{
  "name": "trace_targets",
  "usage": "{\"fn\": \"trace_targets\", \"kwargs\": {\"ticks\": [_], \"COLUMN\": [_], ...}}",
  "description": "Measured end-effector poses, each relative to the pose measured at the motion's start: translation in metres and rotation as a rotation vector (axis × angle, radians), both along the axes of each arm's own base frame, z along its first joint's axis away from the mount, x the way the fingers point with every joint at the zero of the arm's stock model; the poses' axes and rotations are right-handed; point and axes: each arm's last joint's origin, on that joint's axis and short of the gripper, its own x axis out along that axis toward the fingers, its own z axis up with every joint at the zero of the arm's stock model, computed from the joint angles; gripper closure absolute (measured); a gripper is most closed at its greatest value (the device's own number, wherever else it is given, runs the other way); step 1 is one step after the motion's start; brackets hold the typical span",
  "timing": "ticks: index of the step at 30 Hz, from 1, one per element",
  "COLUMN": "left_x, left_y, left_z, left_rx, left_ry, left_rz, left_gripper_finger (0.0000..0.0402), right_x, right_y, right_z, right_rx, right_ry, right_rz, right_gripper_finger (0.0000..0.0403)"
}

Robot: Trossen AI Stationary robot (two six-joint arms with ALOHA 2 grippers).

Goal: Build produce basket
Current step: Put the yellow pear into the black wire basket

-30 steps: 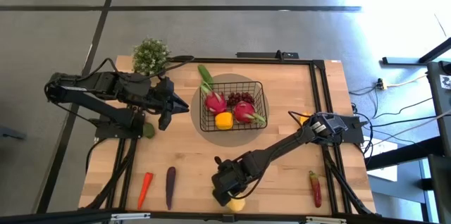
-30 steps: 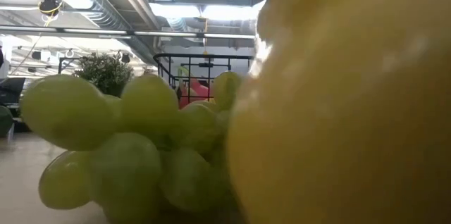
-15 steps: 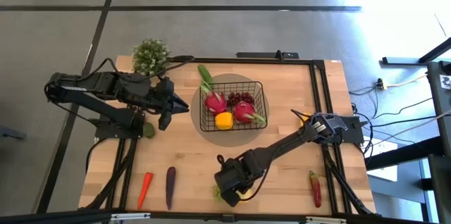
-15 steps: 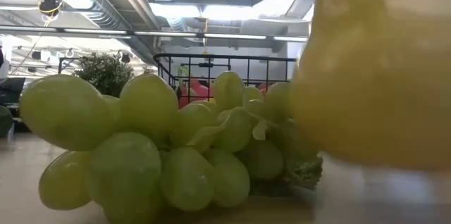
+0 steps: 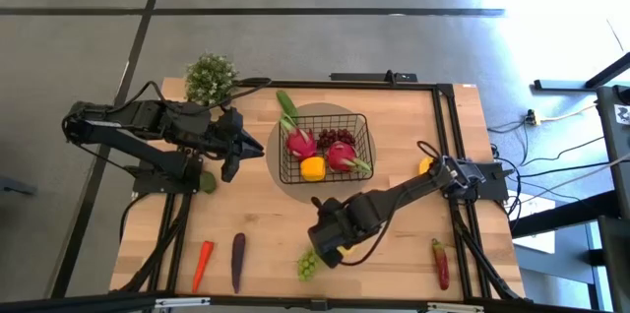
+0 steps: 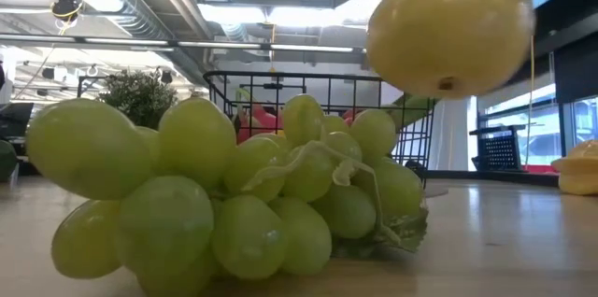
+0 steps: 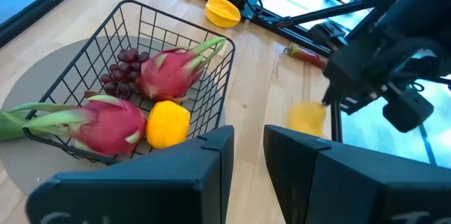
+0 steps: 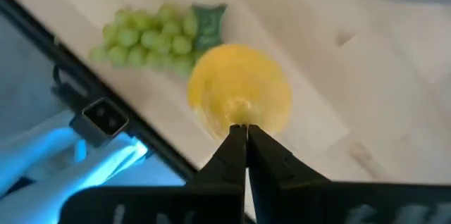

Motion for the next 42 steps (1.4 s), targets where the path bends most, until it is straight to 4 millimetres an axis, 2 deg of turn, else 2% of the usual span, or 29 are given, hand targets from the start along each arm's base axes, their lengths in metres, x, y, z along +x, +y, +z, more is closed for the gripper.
{"fn": "trace_targets", "kwargs": {"ticks": [8, 18, 26, 31, 39, 42], "left_x": [0.000, 0.000, 0.005, 0.005, 0.005, 0.005], "left_y": [0.000, 0.000, 0.001, 0.002, 0.004, 0.004], "left_z": [0.000, 0.000, -0.003, -0.003, -0.003, -0.003], "left_rx": [0.000, 0.007, 0.069, 0.072, 0.096, 0.123], "left_ry": [-0.003, -0.005, 0.014, 0.012, 0.013, 0.018], "left_rz": [0.000, 0.009, 0.056, 0.088, 0.129, 0.117], "left_gripper_finger": [0.0333, 0.0333, 0.0333, 0.0333, 0.0333, 0.0333], "right_x": [0.002, 0.004, 0.031, 0.033, 0.039, 0.041], "right_y": [-0.031, -0.090, -0.141, -0.169, -0.199, -0.207], "right_z": [0.021, 0.056, 0.061, 0.064, 0.068, 0.062], "right_rx": [-0.085, -0.163, -0.220, -0.248, -0.315, -0.306], "right_ry": [-0.095, -0.240, -0.405, -0.423, -0.478, -0.480], "right_rz": [0.009, 0.153, 0.344, 0.410, 0.458, 0.471], "right_gripper_finger": [0.0403, 0.0403, 0.0403, 0.0403, 0.0403, 0.0403]}}
